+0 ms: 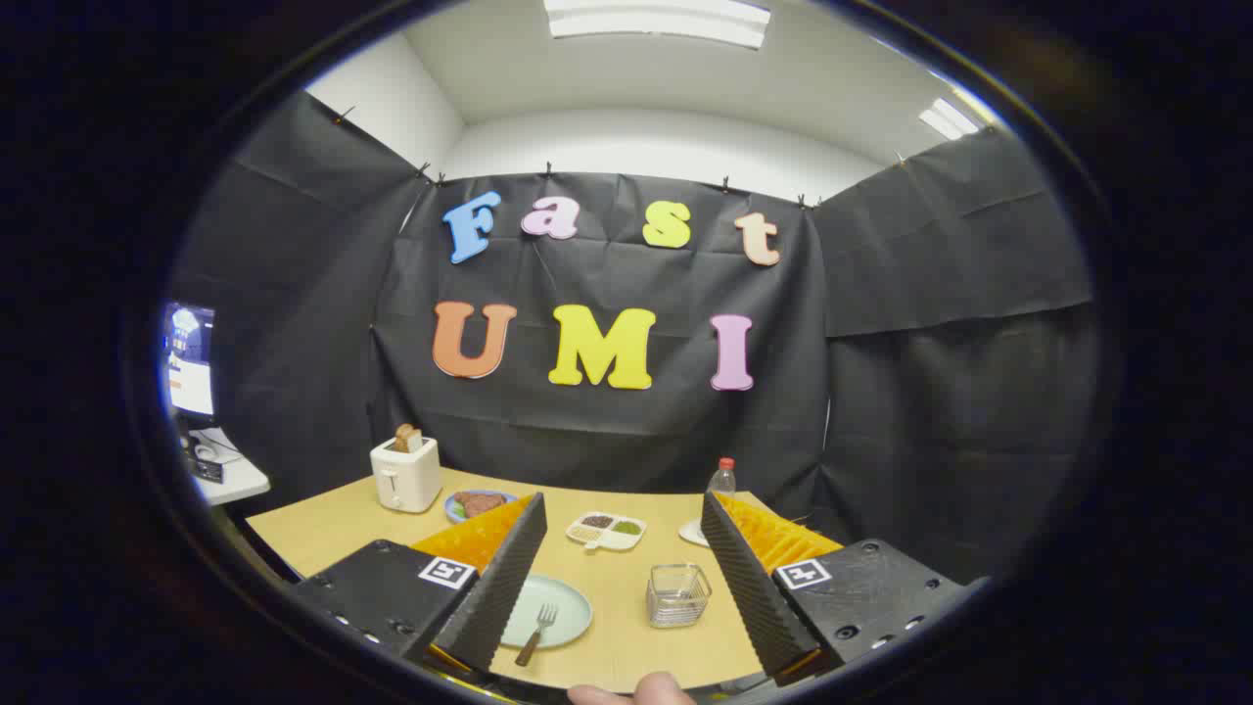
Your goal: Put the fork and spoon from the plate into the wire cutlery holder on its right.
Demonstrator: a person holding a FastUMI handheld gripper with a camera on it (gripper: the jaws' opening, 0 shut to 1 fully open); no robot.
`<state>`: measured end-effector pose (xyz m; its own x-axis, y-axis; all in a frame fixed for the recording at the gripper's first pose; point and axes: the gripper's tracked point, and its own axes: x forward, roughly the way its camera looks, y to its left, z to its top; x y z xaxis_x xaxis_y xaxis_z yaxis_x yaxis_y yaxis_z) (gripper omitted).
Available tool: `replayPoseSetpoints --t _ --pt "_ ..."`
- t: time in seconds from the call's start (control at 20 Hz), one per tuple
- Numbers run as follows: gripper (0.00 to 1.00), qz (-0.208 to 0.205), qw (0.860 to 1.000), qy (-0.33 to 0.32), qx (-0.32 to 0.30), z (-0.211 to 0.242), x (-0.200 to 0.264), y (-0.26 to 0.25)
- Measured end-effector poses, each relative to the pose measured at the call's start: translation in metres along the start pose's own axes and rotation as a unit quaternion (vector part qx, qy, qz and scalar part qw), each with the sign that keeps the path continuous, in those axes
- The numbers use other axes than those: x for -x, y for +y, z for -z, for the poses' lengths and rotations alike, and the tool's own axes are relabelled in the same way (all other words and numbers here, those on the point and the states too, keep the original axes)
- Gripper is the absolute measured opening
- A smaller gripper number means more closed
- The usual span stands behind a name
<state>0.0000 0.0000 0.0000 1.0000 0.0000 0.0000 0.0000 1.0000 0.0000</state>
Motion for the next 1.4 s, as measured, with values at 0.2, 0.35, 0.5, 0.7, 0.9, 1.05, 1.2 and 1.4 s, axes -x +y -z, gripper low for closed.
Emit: replayPoseSetpoints --t 0.2,0.35,0.5,0.7,0.9,1.05,1.2,1.4 --pt "0.95 0.011 1.0 0.0 0.0 -0.001 -0.001 -0.009" --pt "0.95 0.015 1.0 -0.002 -0.002 -0.003 -0.001 -0.014" --pt "0.95 0.016 1.0 0.002 -0.004 -0.001 -0.001 -0.015" --pt "0.95 0.015 1.0 0.002 -0.003 -0.003 -0.001 -0.013" --pt "0.95 0.015 1.0 0.0 -0.004 -0.003 -0.001 -0.011" --pt "0.96 0.01 1.0 0.006 -0.006 0.001 -0.004 -0.009" --pt "0.96 0.004 1.0 0.018 -0.007 0.008 -0.008 -0.005" --pt "0.96 -0.015 0.999 0.045 -0.004 0.024 -0.018 0.011"
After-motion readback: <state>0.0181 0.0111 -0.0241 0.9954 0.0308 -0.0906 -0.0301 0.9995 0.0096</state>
